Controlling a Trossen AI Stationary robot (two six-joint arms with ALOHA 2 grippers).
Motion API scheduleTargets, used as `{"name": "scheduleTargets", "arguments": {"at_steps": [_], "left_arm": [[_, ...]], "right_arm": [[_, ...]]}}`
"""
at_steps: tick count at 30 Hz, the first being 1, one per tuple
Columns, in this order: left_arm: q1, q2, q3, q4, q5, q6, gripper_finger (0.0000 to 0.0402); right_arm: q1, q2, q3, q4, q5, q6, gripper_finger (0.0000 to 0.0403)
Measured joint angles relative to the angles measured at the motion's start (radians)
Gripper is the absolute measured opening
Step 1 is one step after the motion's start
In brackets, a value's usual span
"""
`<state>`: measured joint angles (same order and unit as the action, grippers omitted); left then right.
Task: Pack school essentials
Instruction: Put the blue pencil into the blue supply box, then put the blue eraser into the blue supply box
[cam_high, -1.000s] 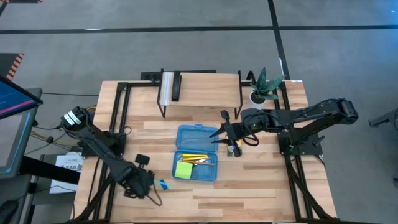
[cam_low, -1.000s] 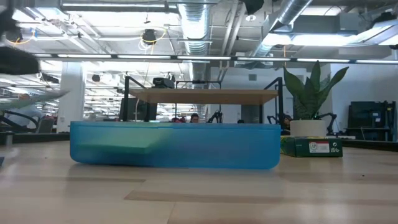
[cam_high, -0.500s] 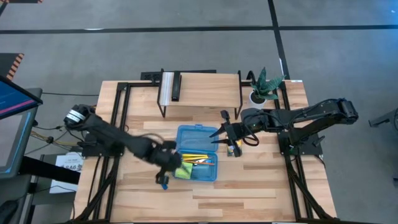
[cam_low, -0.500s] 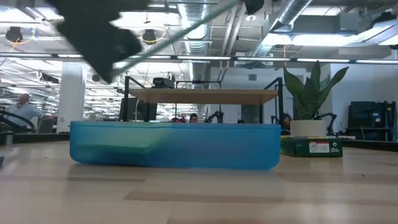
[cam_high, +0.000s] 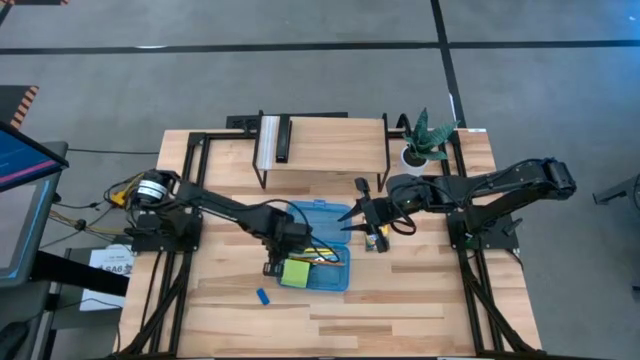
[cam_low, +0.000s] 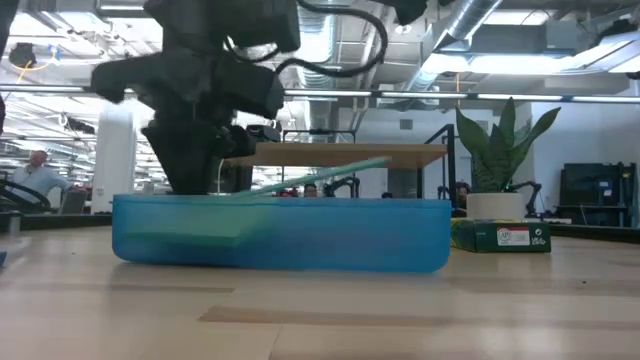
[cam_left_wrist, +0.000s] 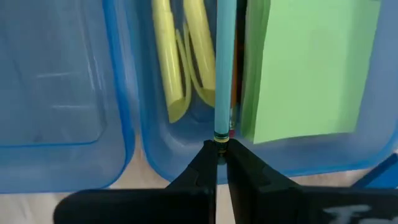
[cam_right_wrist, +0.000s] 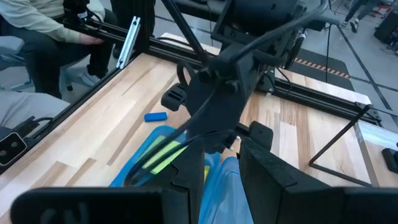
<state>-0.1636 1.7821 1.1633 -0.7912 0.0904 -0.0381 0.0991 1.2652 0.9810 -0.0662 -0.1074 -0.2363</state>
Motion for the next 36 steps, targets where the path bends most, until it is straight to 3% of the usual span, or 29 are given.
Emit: {"name": "scheduleTargets", "arguments": {"at_steps": [7,16,22,25,31,36], "left_arm": [[0.002,0.003,0.0,-0.006,-0.021,0.038,0.0005],[0.002,0.003,0.001,-0.021,-0.016,0.027,0.0083],[-0.01,-0.023,0.084,-0.277,0.002,-0.037,0.0108],[-0.044,-0.078,0.093,-0.299,-0.022,-0.074,0.0109],[-0.138,-0.211,0.09,-0.287,-0.116,-0.194,0.0109],[-0.233,-0.321,-0.029,-0.092,-0.151,-0.301,0.011]], "right_arm": [[-0.003,0.0,0.0,-0.003,0.0,0.0,0.012],[-0.003,0.0,0.0,-0.003,0.0,0.0,0.012],[-0.003,0.0,0.0,-0.005,0.0,0.0,0.012],[-0.003,0.0,0.0,-0.006,0.0,0.0,0.012],[-0.003,0.0,0.0,-0.009,0.0,0.002,0.012],[-0.003,0.0,0.0,-0.009,0.0,0.007,0.012]]}}
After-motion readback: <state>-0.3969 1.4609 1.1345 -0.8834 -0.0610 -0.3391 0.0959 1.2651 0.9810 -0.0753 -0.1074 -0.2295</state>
